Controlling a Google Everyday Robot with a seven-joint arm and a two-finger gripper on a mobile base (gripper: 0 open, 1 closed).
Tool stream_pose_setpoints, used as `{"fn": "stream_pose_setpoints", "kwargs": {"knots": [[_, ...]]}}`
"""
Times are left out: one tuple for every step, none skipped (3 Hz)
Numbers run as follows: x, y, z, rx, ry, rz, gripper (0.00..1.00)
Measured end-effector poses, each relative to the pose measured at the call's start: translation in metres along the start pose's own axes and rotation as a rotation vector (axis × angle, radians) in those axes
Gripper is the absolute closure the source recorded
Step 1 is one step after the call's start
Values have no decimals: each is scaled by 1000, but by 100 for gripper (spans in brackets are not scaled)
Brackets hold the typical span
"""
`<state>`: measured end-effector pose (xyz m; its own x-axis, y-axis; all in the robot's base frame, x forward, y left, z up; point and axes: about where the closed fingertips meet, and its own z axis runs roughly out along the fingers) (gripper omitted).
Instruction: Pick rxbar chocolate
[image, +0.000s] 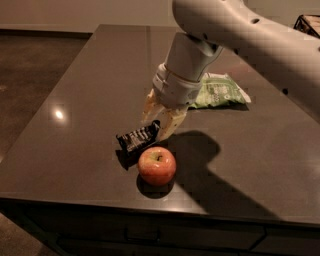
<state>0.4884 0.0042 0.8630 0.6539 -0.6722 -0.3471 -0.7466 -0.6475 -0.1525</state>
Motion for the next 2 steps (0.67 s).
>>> {"fn": "stream_pose_setpoints", "kwargs": {"knots": [[-1,6,4,-19,-2,-67,60],[-2,3,4,-12,-1,-68,37]]}}
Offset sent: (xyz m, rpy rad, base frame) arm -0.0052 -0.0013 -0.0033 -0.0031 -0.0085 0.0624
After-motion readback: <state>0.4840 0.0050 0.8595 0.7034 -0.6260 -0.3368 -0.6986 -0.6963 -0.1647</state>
